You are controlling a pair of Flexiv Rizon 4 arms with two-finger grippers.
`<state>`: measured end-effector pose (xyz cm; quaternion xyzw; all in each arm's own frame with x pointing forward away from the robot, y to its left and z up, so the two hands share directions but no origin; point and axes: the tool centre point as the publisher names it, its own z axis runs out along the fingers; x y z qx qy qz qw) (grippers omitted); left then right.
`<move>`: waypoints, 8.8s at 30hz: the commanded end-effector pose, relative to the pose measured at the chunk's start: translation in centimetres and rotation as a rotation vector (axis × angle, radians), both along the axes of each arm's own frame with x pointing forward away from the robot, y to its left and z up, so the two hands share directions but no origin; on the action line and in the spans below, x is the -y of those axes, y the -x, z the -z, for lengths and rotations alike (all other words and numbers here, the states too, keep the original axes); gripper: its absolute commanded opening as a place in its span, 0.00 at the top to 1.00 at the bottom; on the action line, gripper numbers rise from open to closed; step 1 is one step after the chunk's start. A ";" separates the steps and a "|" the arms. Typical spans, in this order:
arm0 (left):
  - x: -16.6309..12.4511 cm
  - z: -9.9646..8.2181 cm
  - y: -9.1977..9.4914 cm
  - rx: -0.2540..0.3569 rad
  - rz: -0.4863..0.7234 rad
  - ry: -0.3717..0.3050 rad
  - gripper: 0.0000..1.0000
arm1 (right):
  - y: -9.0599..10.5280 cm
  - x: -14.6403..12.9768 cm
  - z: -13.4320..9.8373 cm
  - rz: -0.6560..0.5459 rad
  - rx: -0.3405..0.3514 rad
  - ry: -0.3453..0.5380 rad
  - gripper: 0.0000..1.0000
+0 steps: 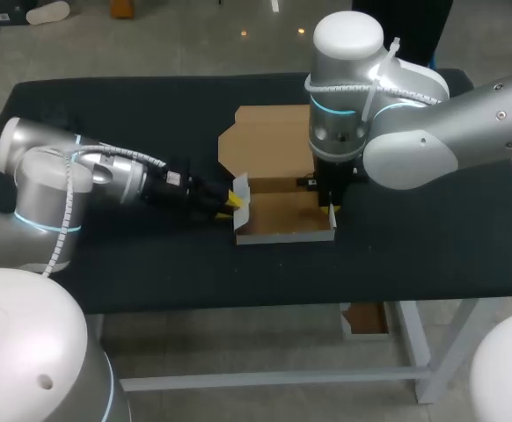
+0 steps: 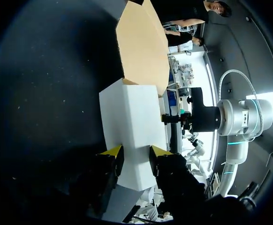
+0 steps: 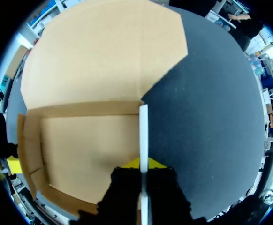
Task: Assemble the packaging by folding the flat box into shape, placing the metal phone stand inside, and closing the box properly
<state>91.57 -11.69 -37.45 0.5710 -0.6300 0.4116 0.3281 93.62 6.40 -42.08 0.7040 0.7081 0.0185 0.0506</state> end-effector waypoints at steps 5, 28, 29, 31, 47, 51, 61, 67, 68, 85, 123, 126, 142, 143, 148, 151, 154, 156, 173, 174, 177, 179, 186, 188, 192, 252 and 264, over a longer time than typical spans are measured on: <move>0.9 -0.3 0.1 0.005 -0.022 -0.061 0.58 | -0.1 -0.1 -0.1 0.000 -0.004 0.004 1.00; 1.7 0.7 -0.4 0.012 -0.117 -0.361 0.54 | -0.1 -0.1 -0.1 0.000 -0.004 0.004 1.00; 1.6 0.7 -0.4 0.013 -0.121 -0.376 0.54 | -0.1 -0.1 -0.1 0.000 -0.004 0.004 1.00; 1.6 0.8 -0.5 0.009 -0.135 -0.410 0.54 | -0.1 -0.1 -0.1 0.000 -0.004 0.004 1.00; 1.7 2.6 -1.1 -0.033 -0.142 -0.722 0.64 | -0.1 -0.1 -0.1 0.000 -0.004 0.004 1.00; 1.6 2.9 -1.3 -0.038 -0.153 -0.776 0.69 | -0.1 -0.1 -0.1 0.000 -0.004 0.004 1.00; 1.6 3.3 -1.5 -0.031 -0.188 -0.926 0.73 | -0.1 -0.1 -0.1 0.000 -0.004 0.004 1.00; 1.7 3.5 -1.6 -0.028 -0.211 -0.993 0.73 | -0.1 -0.1 -0.1 0.000 -0.004 0.004 1.00; 1.7 3.5 -1.6 -0.031 -0.214 -1.002 0.74 | -0.1 -0.1 -0.1 0.000 -0.004 0.004 1.00; 2.0 3.8 -2.2 -0.058 -0.278 -1.142 0.93 | -0.1 -0.1 -0.1 0.000 -0.004 0.004 1.00; 1.2 4.6 -2.0 -0.039 -0.361 -1.239 1.00 | 0.1 -0.2 -0.4 -0.005 0.009 0.000 1.00; 1.2 4.5 -2.0 -0.037 -0.361 -1.234 1.00 | 0.3 -0.2 -0.8 -0.016 0.029 -0.009 0.56; 0.9 4.2 -1.6 -0.026 -0.358 -1.208 1.00 | 1.7 1.4 -3.4 -0.134 0.208 -0.179 0.00; 0.9 4.2 -1.6 -0.026 -0.358 -1.207 1.00 | 1.8 1.5 -3.6 -0.154 0.224 -0.189 0.00; 0.8 4.2 -1.6 -0.024 -0.357 -1.204 1.00 | 2.4 2.0 -4.7 -0.252 0.265 -0.236 0.00; 0.8 4.2 -1.6 -0.022 -0.356 -1.203 1.00 | 2.6 2.3 -5.2 -0.330 0.286 -0.263 0.00; 0.8 4.2 -1.6 -0.019 -0.354 -1.203 1.00 | 2.8 2.6 -5.6 -0.405 0.301 -0.281 0.00; 0.8 4.1 -1.6 -0.016 -0.354 -1.202 1.00 | 2.9 2.9 -5.9 -0.444 0.305 -0.280 0.00; 0.1 3.8 -1.5 -0.017 -0.348 -1.172 1.00 | 2.9 3.9 -6.9 -0.591 0.191 -0.249 0.00; 0.0 3.8 -1.5 -0.018 -0.349 -1.169 1.00 | 2.9 3.9 -6.9 -0.591 0.191 -0.249 0.00; -0.1 3.8 -1.5 -0.021 -0.347 -1.162 1.00 | 3.0 3.9 -7.0 -0.620 0.210 -0.269 0.00; -0.3 3.8 -1.5 -0.019 -0.342 -1.163 1.00 | 3.3 4.2 -7.5 -0.689 0.231 -0.307 0.00; -0.7 3.6 -1.4 0.002 -0.320 -1.178 1.00 | 5.1 5.7 -9.4 -0.993 0.349 -0.388 0.00; -0.9 3.5 -1.4 0.009 -0.314 -1.182 1.00 | 5.5 6.1 -9.7 -1.054 0.363 -0.413 0.00; -1.3 3.6 -1.3 0.022 -0.303 -1.185 1.00 | 5.6 6.6 -9.7 -1.118 0.349 -0.396 0.00; -5.8 3.8 -0.9 0.104 -0.280 -1.312 1.00 | 8.4 6.4 -10.8 -1.287 0.303 -0.338 0.00; -5.3 3.2 -0.2 0.103 -0.278 -1.161 0.77 | 8.3 6.4 -10.8 -1.281 0.297 -0.336 0.00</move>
